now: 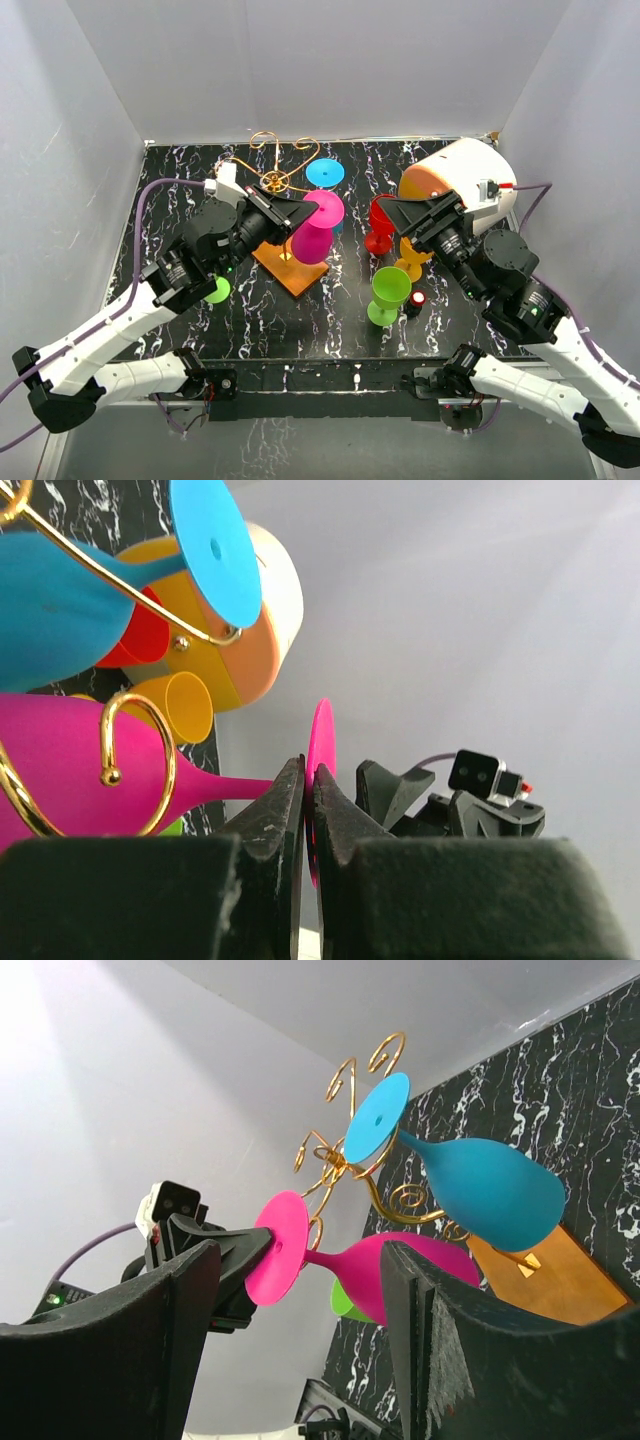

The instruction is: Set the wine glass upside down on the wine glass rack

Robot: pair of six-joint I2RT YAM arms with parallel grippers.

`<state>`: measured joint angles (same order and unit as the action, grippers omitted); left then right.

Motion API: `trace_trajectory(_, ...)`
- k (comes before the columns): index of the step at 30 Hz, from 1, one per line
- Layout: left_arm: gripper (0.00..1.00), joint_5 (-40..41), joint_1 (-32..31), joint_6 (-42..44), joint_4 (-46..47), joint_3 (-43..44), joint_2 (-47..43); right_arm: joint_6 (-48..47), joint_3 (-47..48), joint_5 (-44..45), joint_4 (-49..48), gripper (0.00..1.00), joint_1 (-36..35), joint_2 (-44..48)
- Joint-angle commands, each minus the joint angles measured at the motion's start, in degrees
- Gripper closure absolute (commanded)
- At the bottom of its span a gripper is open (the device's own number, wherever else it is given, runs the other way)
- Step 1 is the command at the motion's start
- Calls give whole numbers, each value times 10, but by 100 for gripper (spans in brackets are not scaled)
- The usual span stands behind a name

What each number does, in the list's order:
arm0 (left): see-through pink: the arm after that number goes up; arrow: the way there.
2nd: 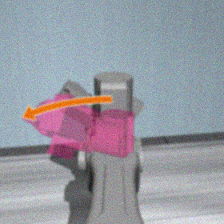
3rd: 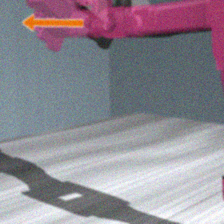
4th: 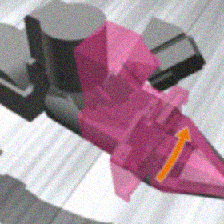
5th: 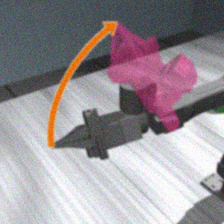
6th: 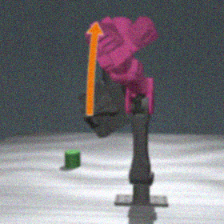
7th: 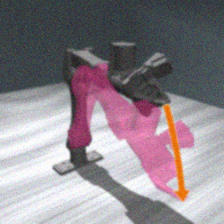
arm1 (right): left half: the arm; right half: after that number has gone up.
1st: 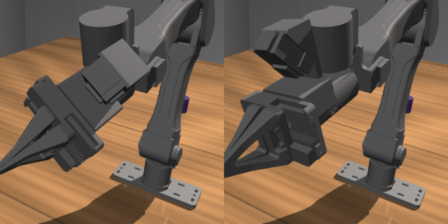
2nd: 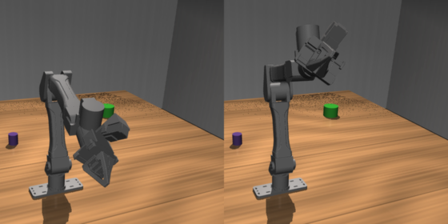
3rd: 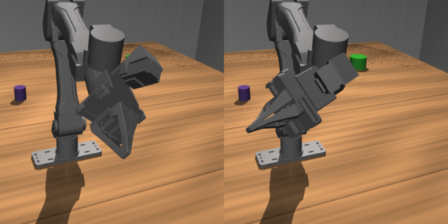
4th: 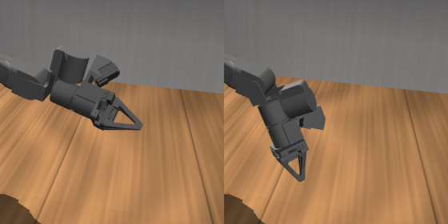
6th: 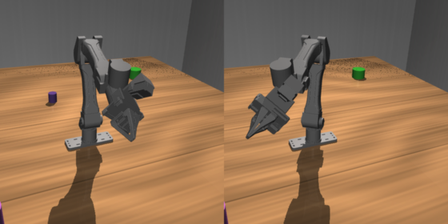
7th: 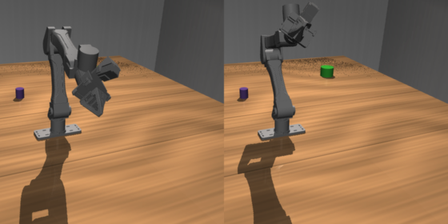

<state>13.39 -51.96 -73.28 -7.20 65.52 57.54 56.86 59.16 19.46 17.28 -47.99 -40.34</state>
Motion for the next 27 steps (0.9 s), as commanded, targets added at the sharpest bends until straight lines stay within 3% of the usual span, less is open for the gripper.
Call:
trace_trajectory(1,100,45,7,16,31,8,-7,-8,-5,28,-38,37,0,9)
trace_trajectory(14,100,57,51,7,21,6,-2,-12,-4,34,-41,38,0,1)
trace_trajectory(27,100,-4,128,-25,-8,-18,-26,-15,-2,33,-40,39,0,-6)
